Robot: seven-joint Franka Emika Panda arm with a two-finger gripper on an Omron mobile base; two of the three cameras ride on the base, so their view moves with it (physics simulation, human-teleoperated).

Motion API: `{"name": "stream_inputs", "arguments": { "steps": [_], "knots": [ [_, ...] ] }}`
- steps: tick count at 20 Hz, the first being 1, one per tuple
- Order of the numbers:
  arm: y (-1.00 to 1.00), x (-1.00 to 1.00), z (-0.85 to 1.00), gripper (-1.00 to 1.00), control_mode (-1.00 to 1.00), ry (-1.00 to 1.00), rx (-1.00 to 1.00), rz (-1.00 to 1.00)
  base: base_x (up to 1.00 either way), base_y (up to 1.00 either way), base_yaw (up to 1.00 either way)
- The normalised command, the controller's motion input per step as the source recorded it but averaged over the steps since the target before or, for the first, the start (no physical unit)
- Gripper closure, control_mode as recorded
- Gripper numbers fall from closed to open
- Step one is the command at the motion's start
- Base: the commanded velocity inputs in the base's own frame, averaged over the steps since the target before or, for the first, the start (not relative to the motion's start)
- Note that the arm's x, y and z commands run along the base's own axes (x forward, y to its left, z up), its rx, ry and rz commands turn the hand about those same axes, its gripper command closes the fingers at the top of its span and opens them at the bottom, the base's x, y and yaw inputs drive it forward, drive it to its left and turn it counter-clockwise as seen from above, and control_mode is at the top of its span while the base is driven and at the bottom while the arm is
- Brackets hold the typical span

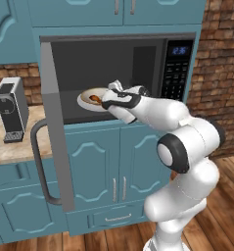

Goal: Remove the apple from the bowl and place it on the small plate. Then place the bowl with only the chicken drumstick in the microwave, close the door, and press the start button to microwave the chicken drumstick.

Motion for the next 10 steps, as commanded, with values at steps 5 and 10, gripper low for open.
{"name": "stream_inputs", "arguments": {
  "steps": [5, 10],
  "knots": [
    [-0.58, -0.95, 0.04, -1.0, -1.0, -0.1, -0.04, 0.0, 0.0, 0.0, 0.0],
    [-0.38, -1.0, 0.37, -1.0, -1.0, -0.15, -0.18, 0.0, 0.0, 0.0, 0.0]
  ]
}}
